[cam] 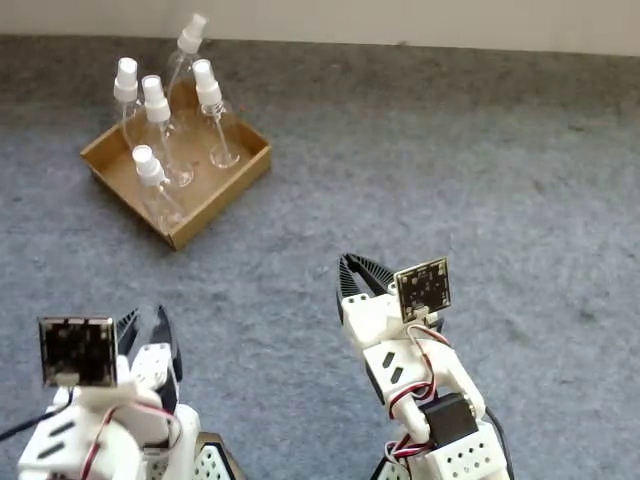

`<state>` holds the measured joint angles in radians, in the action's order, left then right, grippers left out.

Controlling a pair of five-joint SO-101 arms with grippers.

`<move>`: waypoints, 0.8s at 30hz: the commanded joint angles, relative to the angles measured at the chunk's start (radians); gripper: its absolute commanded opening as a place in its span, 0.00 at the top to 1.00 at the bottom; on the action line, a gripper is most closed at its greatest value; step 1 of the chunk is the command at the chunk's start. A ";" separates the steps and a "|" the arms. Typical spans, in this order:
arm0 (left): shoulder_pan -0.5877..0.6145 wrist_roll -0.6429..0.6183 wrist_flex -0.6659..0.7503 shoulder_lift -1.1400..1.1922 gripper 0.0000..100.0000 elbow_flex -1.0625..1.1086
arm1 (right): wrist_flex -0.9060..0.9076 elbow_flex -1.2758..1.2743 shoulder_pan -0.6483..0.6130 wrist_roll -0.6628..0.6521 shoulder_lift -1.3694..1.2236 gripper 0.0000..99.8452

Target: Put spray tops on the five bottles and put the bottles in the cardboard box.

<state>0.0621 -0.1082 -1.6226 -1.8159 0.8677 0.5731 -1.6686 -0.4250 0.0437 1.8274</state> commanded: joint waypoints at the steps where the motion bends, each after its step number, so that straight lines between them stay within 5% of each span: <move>1: 0.008 0.009 0.127 -0.002 0.99 0.091 | 0.002 -0.136 0.012 -0.009 0.007 0.98; 14: 0.008 0.009 0.442 -0.002 0.99 0.536 | 0.002 -0.136 0.012 -0.009 0.007 0.98; 24: 0.010 0.009 0.526 -0.002 0.99 0.702 | 0.002 -0.136 0.012 -0.009 0.007 0.98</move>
<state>0.0621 -0.1082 -1.1301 -1.8159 1.5612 0.5731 -1.6686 -0.4250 0.0437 1.8274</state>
